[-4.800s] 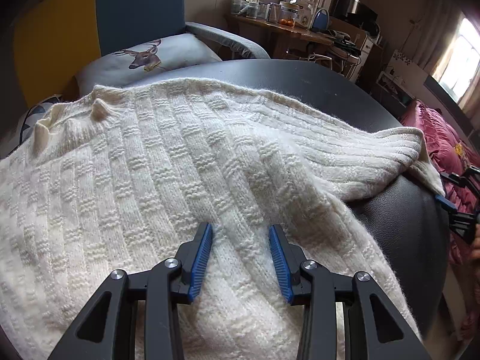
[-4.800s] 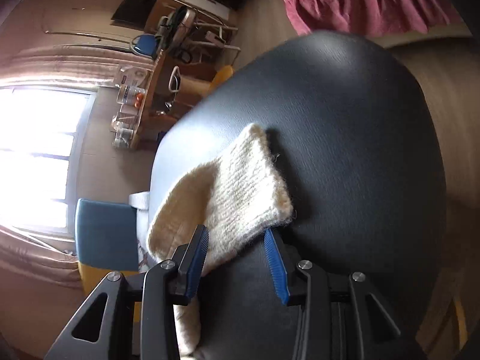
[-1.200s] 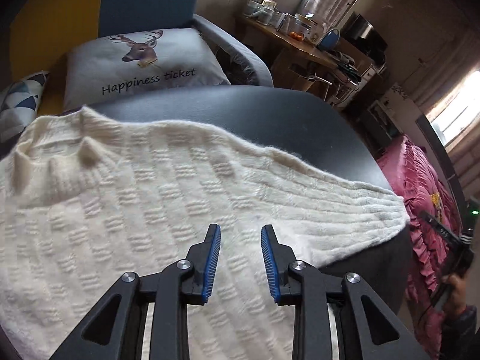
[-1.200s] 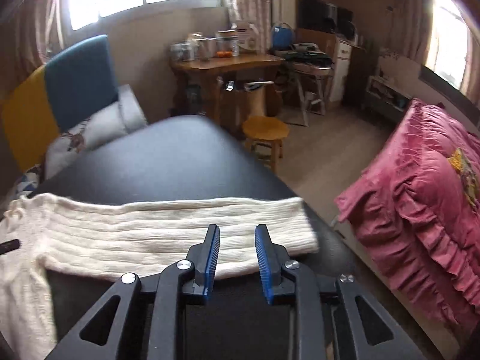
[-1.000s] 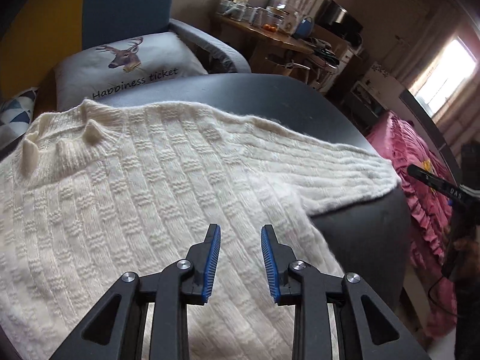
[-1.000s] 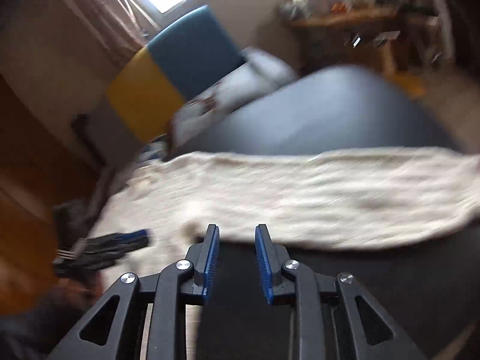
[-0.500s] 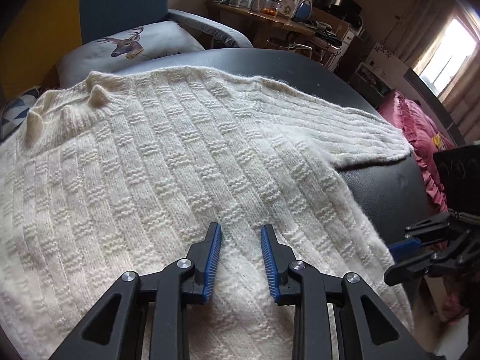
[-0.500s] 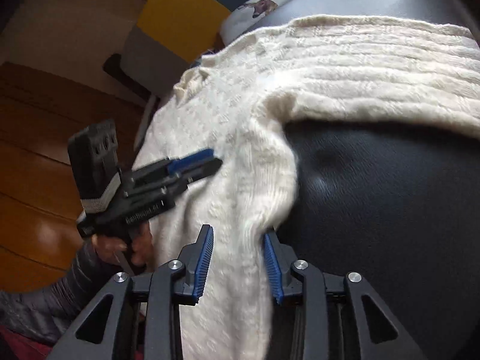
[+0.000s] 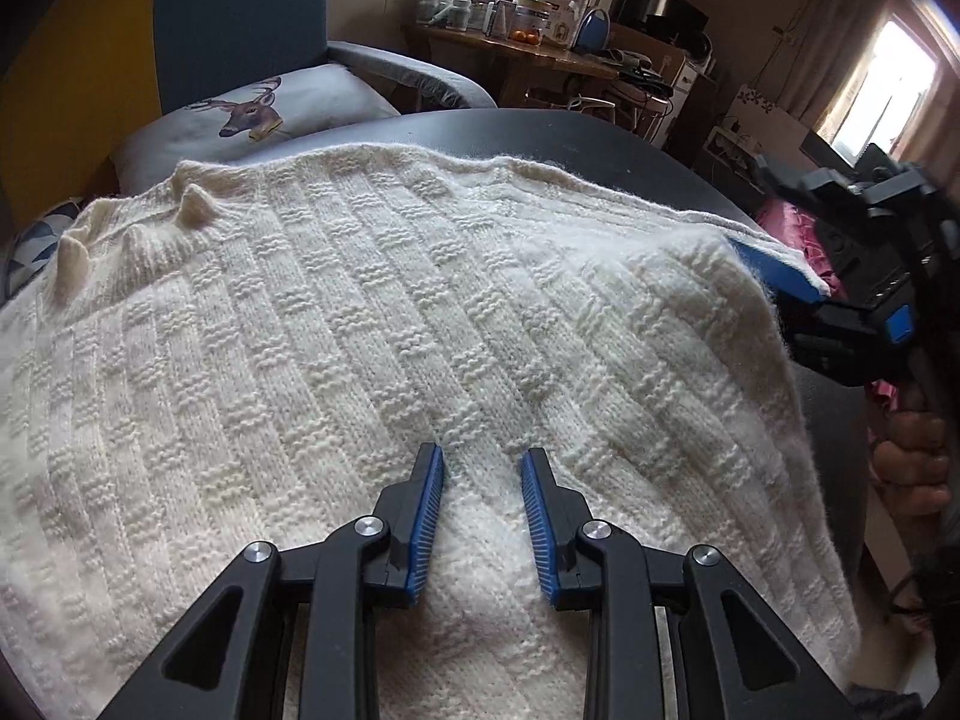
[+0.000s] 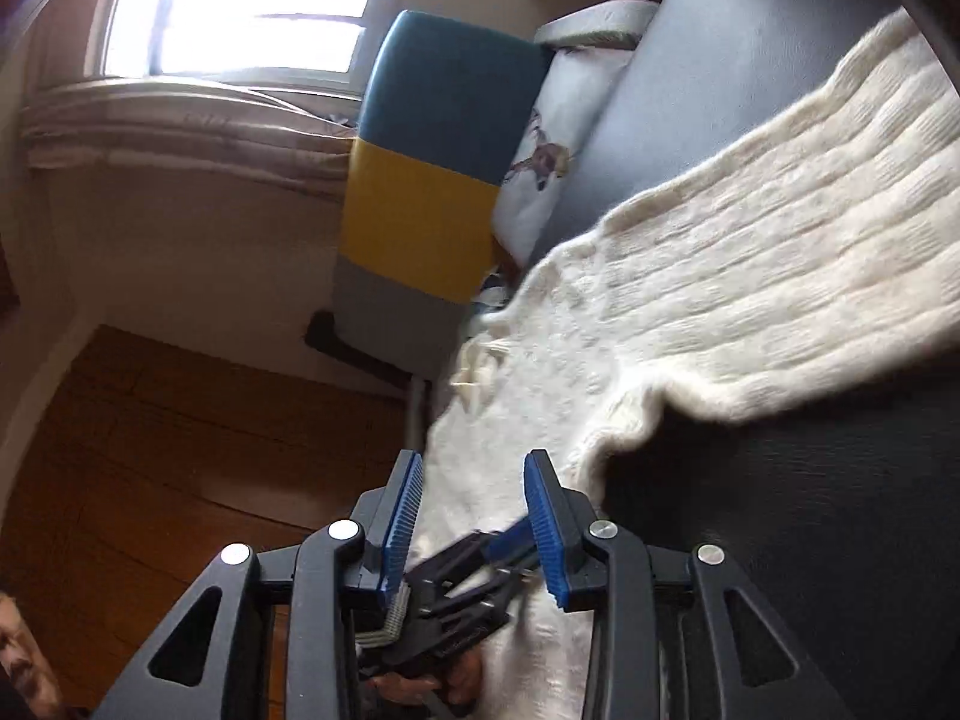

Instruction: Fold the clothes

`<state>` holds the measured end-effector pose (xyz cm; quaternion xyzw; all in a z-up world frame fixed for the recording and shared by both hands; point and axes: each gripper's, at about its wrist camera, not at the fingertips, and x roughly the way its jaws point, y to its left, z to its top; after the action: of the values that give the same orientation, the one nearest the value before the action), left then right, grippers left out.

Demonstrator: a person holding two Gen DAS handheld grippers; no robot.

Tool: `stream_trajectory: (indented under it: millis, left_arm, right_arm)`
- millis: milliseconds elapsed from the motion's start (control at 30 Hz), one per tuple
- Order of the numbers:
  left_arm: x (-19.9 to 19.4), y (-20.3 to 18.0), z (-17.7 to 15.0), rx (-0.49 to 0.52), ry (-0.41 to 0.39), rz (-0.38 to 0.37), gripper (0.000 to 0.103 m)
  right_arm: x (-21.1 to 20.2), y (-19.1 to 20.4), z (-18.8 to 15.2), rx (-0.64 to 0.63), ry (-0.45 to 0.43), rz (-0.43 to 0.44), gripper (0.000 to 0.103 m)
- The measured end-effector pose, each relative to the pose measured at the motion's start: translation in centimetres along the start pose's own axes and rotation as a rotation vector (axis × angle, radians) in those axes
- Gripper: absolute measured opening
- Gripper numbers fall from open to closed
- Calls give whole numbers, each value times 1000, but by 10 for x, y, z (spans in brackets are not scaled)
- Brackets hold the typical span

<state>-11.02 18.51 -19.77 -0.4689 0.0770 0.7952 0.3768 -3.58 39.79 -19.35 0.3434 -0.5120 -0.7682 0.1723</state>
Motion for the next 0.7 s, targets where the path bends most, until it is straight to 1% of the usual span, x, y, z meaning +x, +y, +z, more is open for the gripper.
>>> stream_trajectory:
  millis: [33, 100, 167, 233, 300, 367, 400, 467, 500, 567, 600, 633, 700]
  left_arm:
    - [-2, -1, 1, -3, -4, -3, 28]
    - [-6, -3, 3, -9, -13, -10, 28]
    - [-10, -5, 4, -14, -22, -16, 28]
    - [-13, -7, 6, -20, -31, -23, 28]
    - [-24, -22, 11, 20, -70, -51, 28]
    - [-25, -39, 21, 76, -79, -46, 28]
    - [-18, -45, 27, 89, -64, -48, 28]
    - [-2, -53, 37, 99, -26, -62, 28]
    - [9, -56, 38, 94, 3, -79, 28]
    - [33, -59, 35, 77, 86, -127, 28]
    - [39, -63, 30, 91, 87, -119, 28]
    - [39, -67, 27, 112, 69, -106, 28]
    - [39, -71, 25, 136, 72, -82, 28]
  right_arm:
    - [-8, 2, 1, -30, -13, -85, 39]
    - [-23, 6, 4, -92, -39, -254, 39]
    - [-26, 15, 8, -182, -48, -389, 39]
    - [-31, 23, 13, -294, -60, -502, 39]
    - [-21, 27, 20, -388, -39, -624, 39]
    - [-4, 16, 31, -441, 2, -766, 39]
    - [6, 9, 36, -457, 23, -833, 39]
    - [15, -8, 42, -485, 58, -938, 39]
    - [20, -15, 43, -507, 71, -985, 38]
    - [24, -21, 46, -546, 55, -1013, 38]
    - [25, -23, 48, -563, 45, -1026, 38]
    - [25, -24, 51, -574, 38, -1038, 38]
    - [25, -28, 59, -559, 21, -1044, 38]
